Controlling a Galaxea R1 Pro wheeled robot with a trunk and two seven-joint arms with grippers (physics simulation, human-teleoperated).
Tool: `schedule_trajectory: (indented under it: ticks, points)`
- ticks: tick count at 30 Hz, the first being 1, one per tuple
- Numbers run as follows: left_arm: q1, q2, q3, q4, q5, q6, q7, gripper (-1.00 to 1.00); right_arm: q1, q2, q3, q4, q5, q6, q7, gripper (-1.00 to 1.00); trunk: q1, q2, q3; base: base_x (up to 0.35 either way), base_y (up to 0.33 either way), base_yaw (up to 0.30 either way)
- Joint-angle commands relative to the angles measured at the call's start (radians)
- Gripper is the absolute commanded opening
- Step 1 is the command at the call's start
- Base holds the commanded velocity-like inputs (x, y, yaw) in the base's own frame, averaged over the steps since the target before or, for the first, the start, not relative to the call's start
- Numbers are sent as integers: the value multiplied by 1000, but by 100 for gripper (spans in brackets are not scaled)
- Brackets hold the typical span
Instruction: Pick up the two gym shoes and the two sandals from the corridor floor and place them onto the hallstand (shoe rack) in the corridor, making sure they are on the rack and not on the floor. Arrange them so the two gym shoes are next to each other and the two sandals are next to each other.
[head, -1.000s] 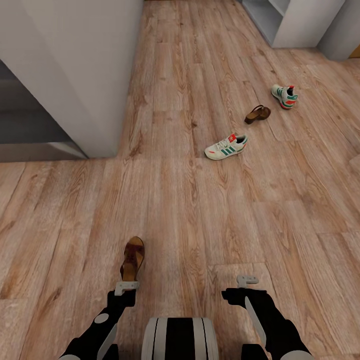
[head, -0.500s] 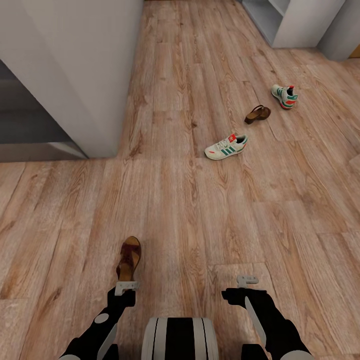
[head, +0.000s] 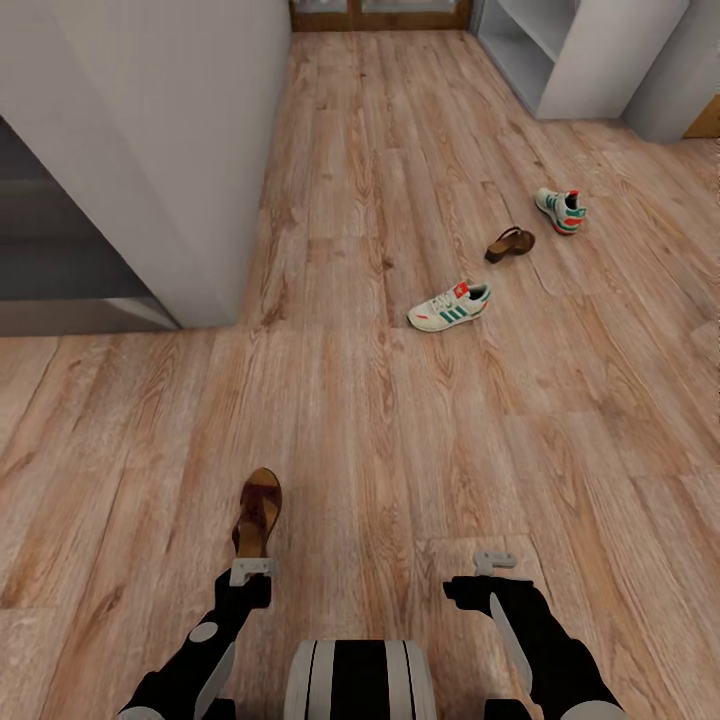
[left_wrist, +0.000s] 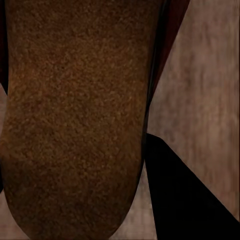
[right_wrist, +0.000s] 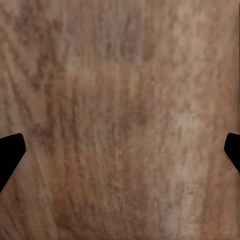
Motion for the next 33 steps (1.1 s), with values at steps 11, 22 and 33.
schedule_trajectory:
  ticks: [11,22,33]
  points:
    - [-1,-3,0,-383,2,335,-1,-100,0,-1,-7,-3,0,5,2,100,-5,2,42,0,0,0]
    - [-1,-38,-5,-686,-1,673,0,-100,0,-1,-6,-138,0,0,4,100,-10,5,85,0,0,0]
    - [5,-45,-10,-687,6,703,-1,-100,0,4,-3,-183,1,-3,2,100,-15,8,127,0,0,0]
